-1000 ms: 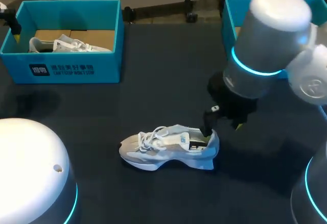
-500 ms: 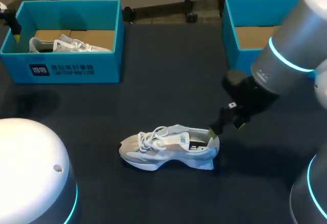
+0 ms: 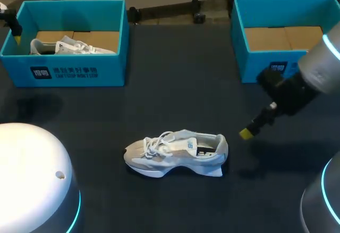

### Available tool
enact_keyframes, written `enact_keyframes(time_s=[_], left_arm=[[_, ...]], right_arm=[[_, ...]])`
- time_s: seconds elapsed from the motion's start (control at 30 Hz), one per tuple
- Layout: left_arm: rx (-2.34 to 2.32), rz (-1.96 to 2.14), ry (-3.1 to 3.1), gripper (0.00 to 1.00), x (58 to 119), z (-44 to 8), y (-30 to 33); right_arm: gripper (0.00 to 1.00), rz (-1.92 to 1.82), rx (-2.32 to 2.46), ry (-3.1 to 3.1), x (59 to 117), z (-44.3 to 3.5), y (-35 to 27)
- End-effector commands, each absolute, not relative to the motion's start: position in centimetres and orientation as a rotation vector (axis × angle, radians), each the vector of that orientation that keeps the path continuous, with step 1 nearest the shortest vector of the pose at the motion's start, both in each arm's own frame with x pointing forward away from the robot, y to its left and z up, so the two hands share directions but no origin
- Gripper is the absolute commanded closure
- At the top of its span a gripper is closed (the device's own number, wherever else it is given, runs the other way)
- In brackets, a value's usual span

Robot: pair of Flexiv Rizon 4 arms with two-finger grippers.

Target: Take the shoe out of the shoebox, open the shoe tongue, remove and reinsert the insole, then place the shoe into the shoebox

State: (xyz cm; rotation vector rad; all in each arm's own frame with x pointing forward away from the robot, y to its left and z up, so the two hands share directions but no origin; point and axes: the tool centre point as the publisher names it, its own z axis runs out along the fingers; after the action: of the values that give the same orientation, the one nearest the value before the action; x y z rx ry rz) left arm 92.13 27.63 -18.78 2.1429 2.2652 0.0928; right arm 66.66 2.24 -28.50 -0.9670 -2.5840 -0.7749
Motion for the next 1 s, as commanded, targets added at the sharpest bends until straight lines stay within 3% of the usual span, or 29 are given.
enact_keyframes(time_s=[0.03, 1.0], left_arm=[[2.144, 0.097, 2.265, 0.00, 92.1, -18.8, 27.6], [2.144, 0.097, 2.265, 0.00, 92.1, -18.8, 27.6]], right_arm=[[0.00, -1.357, -0.478, -2.245, 66.0, -29.2, 0.9], [0.00, -1.638, -0.226, -2.589, 64.9, -32.6, 0.3]])
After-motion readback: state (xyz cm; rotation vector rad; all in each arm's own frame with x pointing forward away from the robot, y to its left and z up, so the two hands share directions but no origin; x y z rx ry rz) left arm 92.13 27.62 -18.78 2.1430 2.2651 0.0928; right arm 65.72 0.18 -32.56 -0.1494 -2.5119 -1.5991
